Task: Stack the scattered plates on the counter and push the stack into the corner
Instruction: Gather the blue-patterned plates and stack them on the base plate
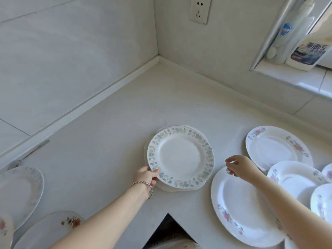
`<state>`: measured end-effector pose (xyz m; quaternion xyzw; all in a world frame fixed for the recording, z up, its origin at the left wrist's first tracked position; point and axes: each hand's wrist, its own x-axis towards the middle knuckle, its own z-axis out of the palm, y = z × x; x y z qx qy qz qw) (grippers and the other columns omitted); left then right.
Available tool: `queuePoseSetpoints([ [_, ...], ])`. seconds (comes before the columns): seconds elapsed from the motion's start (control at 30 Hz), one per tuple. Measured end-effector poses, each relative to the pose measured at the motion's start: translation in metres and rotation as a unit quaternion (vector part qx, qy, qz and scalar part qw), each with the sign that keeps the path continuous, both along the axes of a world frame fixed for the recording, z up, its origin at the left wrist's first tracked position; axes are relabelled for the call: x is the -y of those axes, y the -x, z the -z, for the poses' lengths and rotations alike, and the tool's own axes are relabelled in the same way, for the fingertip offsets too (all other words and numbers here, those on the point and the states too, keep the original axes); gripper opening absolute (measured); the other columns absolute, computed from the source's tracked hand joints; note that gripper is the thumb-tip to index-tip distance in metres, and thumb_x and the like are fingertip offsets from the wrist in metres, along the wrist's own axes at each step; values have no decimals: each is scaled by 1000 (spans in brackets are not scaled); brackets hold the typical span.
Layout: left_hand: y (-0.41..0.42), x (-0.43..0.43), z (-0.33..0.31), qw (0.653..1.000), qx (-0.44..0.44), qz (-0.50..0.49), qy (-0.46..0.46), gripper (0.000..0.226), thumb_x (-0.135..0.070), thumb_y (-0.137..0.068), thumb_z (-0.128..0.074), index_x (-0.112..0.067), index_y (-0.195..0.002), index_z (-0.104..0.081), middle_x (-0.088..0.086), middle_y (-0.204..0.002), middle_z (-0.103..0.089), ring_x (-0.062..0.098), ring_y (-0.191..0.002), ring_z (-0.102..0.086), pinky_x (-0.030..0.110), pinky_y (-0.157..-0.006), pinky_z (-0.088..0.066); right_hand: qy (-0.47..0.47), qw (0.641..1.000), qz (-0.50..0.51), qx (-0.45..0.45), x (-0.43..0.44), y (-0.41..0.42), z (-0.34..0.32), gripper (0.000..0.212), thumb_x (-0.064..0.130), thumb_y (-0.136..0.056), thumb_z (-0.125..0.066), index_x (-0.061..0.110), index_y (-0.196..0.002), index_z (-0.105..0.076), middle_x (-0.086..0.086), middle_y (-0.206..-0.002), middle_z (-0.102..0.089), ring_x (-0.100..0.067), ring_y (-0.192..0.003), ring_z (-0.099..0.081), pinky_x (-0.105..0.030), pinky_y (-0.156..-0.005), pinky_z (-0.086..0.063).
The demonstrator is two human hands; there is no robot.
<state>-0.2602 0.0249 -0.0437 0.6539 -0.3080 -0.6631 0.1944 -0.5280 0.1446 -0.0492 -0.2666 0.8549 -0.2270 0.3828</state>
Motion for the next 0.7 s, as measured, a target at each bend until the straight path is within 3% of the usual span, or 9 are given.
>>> queuePoseSetpoints([
  [0.13, -1, 5, 9, 991, 89, 92, 42, 19, 0, -85, -58, -12, -71, -57, 5, -69, -61, 18, -52, -50, 16, -36, -35, -8, 1000, 5, 10, 4, 0, 3, 10, 12, -88, -53, 11, -95, -60, -3, -69, -62, -17, -61, -58, -27, -61, -46],
  [0.23, 2, 10, 9, 964, 175, 185, 72, 20, -17, -86, -58, -12, -68, -51, 4, -71, -61, 17, -49, -50, 19, -40, -37, -11, 1000, -3, 4, 8, -1, 5, 9, 15, -88, -53, 13, -94, -59, 1, -67, -62, -12, -59, -58, -29, -66, -47],
  [0.33, 3, 16, 8, 937, 221, 259, 83, 16, -25, -88, -57, -9, -85, -55, 2, -69, -65, 12, -42, -57, 18, -35, -38, -13, 1000, -14, 2, 11, -4, 5, 9, 15, -88, -52, 14, -95, -58, 3, -68, -61, -11, -59, -58, -28, -66, -47],
  [0.47, 3, 21, 8, 907, 274, 302, 108, 24, -29, -90, -51, -7, -95, -56, 2, -63, -62, 13, -39, -57, 19, -42, -45, -20, 1000, -23, -3, 11, -9, 5, 7, 15, -89, -52, 14, -94, -57, 3, -68, -60, -10, -60, -57, -25, -61, -45],
  [0.57, 3, 22, 11, 885, 305, 329, 128, 25, -31, -90, -49, -7, -93, -55, 10, -75, -64, 25, -57, -59, 27, -60, -52, -24, 999, -25, -4, 10, -11, 6, 6, 15, -89, -53, 14, -94, -57, 3, -68, -60, -9, -60, -56, -23, -58, -44],
  [0.7, 2, 25, 18, 892, 292, 325, 114, 32, -38, -90, -49, -8, -102, -52, 14, -102, -68, 30, -88, -66, 35, -81, -53, -41, 999, -30, -10, 9, -14, 5, 11, 16, -89, -53, 12, -98, -59, 3, -69, -60, -9, -61, -57, -23, -59, -45],
])
